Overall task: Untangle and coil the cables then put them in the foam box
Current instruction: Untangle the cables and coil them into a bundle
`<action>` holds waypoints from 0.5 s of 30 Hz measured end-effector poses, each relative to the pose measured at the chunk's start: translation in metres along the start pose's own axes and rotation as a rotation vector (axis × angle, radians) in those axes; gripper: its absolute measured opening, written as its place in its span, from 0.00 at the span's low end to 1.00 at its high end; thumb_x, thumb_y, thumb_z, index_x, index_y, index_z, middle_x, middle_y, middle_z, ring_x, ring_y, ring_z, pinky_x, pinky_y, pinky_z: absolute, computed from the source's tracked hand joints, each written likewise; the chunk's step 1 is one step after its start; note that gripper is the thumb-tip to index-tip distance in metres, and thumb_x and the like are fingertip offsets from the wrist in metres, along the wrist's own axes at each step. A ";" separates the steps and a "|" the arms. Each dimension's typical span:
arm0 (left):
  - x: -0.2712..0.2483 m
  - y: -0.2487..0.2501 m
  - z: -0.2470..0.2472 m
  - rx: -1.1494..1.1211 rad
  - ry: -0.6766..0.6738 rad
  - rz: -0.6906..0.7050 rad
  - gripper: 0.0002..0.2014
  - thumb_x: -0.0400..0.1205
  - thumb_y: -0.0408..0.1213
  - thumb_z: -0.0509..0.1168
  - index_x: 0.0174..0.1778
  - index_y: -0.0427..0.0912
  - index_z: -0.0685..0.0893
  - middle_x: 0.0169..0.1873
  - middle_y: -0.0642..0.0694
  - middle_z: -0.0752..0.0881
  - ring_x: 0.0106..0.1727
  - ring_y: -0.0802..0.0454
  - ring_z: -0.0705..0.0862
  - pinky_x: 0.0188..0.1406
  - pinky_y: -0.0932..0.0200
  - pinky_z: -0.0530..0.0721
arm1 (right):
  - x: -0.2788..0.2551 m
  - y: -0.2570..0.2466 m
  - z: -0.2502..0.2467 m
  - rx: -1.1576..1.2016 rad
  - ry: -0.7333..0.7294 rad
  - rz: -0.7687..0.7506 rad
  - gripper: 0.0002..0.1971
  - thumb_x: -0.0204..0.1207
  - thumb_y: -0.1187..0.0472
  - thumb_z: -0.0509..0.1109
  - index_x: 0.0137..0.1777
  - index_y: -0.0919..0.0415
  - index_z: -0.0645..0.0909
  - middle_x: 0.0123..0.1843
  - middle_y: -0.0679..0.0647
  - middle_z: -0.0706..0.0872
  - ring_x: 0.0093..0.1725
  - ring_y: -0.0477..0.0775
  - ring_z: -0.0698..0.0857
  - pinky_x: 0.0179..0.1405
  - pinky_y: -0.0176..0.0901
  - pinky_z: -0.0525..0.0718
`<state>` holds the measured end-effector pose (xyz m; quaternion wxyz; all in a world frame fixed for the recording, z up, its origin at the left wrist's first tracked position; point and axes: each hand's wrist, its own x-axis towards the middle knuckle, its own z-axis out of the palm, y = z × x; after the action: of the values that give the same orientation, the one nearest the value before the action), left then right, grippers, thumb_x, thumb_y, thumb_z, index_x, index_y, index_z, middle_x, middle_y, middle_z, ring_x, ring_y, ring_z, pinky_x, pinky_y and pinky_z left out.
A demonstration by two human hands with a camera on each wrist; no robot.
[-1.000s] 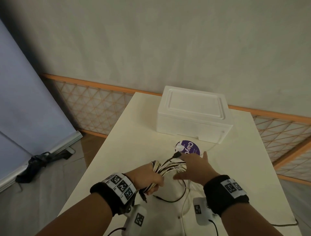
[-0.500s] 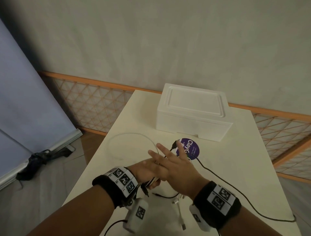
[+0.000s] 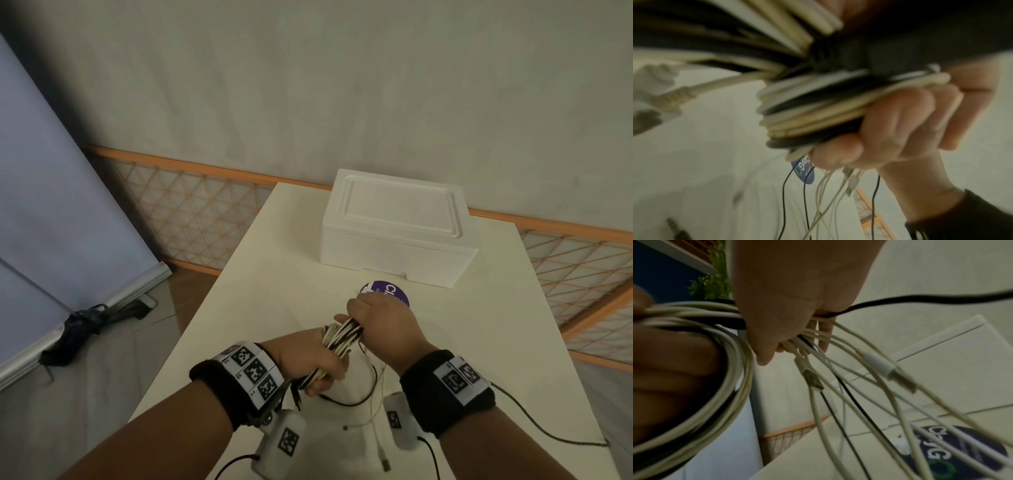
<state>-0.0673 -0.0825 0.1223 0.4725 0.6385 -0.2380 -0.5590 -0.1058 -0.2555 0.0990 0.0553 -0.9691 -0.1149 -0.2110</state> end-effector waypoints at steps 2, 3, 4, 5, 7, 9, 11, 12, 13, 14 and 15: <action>-0.003 0.003 0.003 -0.011 -0.058 0.040 0.06 0.69 0.26 0.61 0.29 0.39 0.74 0.15 0.43 0.72 0.14 0.51 0.71 0.19 0.65 0.71 | 0.007 -0.002 -0.005 0.027 0.033 -0.025 0.20 0.80 0.47 0.59 0.28 0.55 0.75 0.24 0.47 0.77 0.23 0.50 0.77 0.23 0.37 0.74; -0.005 0.005 0.004 -0.021 -0.079 0.056 0.05 0.68 0.25 0.61 0.29 0.38 0.74 0.16 0.42 0.71 0.15 0.51 0.71 0.19 0.64 0.71 | 0.009 -0.003 -0.005 0.066 0.057 -0.042 0.21 0.80 0.48 0.60 0.27 0.56 0.74 0.24 0.48 0.76 0.23 0.50 0.77 0.23 0.37 0.74; -0.008 0.007 0.007 -0.040 -0.096 0.074 0.04 0.68 0.25 0.61 0.29 0.37 0.74 0.17 0.42 0.72 0.15 0.52 0.71 0.19 0.64 0.71 | 0.011 -0.003 -0.005 0.112 0.068 -0.048 0.21 0.81 0.49 0.60 0.27 0.56 0.73 0.24 0.48 0.75 0.23 0.51 0.76 0.22 0.38 0.74; -0.010 0.010 0.008 -0.062 -0.112 0.094 0.04 0.68 0.24 0.60 0.31 0.37 0.74 0.17 0.43 0.73 0.15 0.53 0.71 0.19 0.65 0.71 | 0.013 -0.004 -0.005 0.165 0.078 -0.047 0.21 0.81 0.50 0.61 0.27 0.57 0.73 0.24 0.49 0.75 0.23 0.51 0.75 0.22 0.38 0.74; -0.014 0.012 0.012 -0.099 -0.150 0.141 0.04 0.67 0.25 0.61 0.35 0.34 0.75 0.17 0.48 0.75 0.15 0.55 0.71 0.18 0.64 0.70 | 0.016 -0.004 -0.006 0.274 0.096 -0.049 0.21 0.81 0.53 0.63 0.27 0.58 0.72 0.24 0.50 0.74 0.24 0.52 0.74 0.23 0.42 0.75; -0.016 0.012 0.015 -0.142 -0.176 0.201 0.06 0.65 0.27 0.64 0.37 0.34 0.75 0.19 0.48 0.77 0.15 0.55 0.72 0.19 0.63 0.71 | 0.018 -0.006 -0.007 0.329 0.103 -0.007 0.19 0.80 0.55 0.65 0.27 0.59 0.73 0.25 0.50 0.76 0.25 0.51 0.75 0.24 0.44 0.76; -0.016 0.011 0.016 -0.200 -0.187 0.255 0.08 0.65 0.29 0.64 0.37 0.34 0.75 0.19 0.47 0.77 0.15 0.55 0.73 0.19 0.63 0.70 | 0.016 -0.009 -0.009 0.410 0.104 0.094 0.16 0.77 0.55 0.66 0.28 0.59 0.75 0.26 0.50 0.77 0.27 0.50 0.75 0.25 0.46 0.79; -0.015 0.010 0.017 -0.230 -0.192 0.281 0.08 0.65 0.29 0.64 0.38 0.33 0.76 0.18 0.47 0.76 0.16 0.54 0.73 0.20 0.62 0.70 | 0.015 -0.012 -0.008 0.511 0.096 0.173 0.14 0.75 0.56 0.67 0.28 0.58 0.76 0.27 0.50 0.78 0.29 0.50 0.77 0.28 0.49 0.82; -0.014 0.008 0.016 -0.264 -0.192 0.304 0.07 0.65 0.29 0.65 0.38 0.33 0.77 0.18 0.45 0.76 0.16 0.53 0.73 0.21 0.61 0.70 | 0.014 -0.015 -0.010 0.639 0.053 0.292 0.11 0.72 0.57 0.68 0.28 0.55 0.79 0.30 0.51 0.80 0.33 0.52 0.80 0.35 0.53 0.85; -0.013 0.007 0.014 -0.294 -0.189 0.327 0.07 0.66 0.30 0.65 0.38 0.33 0.78 0.18 0.44 0.75 0.17 0.53 0.73 0.22 0.60 0.71 | 0.015 -0.019 -0.011 0.800 0.017 0.435 0.09 0.71 0.60 0.69 0.29 0.53 0.83 0.32 0.52 0.82 0.38 0.56 0.82 0.44 0.58 0.87; -0.012 0.006 0.013 -0.312 -0.185 0.345 0.06 0.67 0.30 0.65 0.38 0.33 0.79 0.18 0.44 0.76 0.17 0.53 0.74 0.23 0.59 0.71 | 0.016 -0.022 -0.013 0.911 -0.076 0.566 0.08 0.71 0.64 0.68 0.32 0.55 0.84 0.33 0.52 0.84 0.40 0.57 0.83 0.49 0.57 0.87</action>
<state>-0.0807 -0.0800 0.1344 0.6299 0.4542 -0.2965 -0.5560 -0.1027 -0.2328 0.1191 0.5206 -0.8471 0.0690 -0.0813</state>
